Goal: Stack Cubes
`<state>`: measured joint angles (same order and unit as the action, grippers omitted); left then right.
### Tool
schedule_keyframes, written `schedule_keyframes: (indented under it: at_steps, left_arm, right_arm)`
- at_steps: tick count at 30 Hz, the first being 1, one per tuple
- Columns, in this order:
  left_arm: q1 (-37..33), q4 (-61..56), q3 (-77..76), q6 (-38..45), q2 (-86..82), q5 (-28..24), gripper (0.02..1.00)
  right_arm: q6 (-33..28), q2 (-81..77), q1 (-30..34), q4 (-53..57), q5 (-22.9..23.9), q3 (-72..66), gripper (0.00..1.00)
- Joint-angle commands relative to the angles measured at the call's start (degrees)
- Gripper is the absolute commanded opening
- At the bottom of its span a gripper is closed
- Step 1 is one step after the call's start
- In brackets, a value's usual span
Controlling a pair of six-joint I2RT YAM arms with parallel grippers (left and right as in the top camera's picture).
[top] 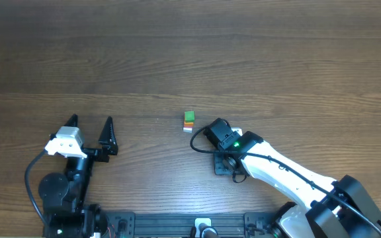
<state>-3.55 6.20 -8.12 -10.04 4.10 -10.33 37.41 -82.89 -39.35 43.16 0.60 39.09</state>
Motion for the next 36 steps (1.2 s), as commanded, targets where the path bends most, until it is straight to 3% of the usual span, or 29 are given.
schedule_keyframes:
  at_steps: [1,7,18,26,36]
  left_arm:
    - [0.3,-0.2,0.3,1.0,-0.3,-0.4,0.915]
    - [0.3,-0.2,0.3,1.0,-0.3,-0.4,0.915]
    - [0.3,-0.2,0.3,1.0,-0.3,-0.4,0.915]
    - [0.3,-0.2,0.3,1.0,-0.3,-0.4,0.915]
    - [0.3,-0.2,0.3,1.0,-0.3,-0.4,0.915]
  right_arm:
    - [1.4,-0.3,0.4,-0.3,0.7,-0.3,0.172]
    - [1.1,1.2,0.4,3.1,0.4,4.2,0.097]
    - [-2.3,1.5,0.4,20.7,3.6,31.8,0.042]
    - [-2.8,-9.1,0.1,28.6,4.6,49.4,0.031]
    - [-3.0,-18.3,-1.3,26.7,1.7,54.2,0.025]
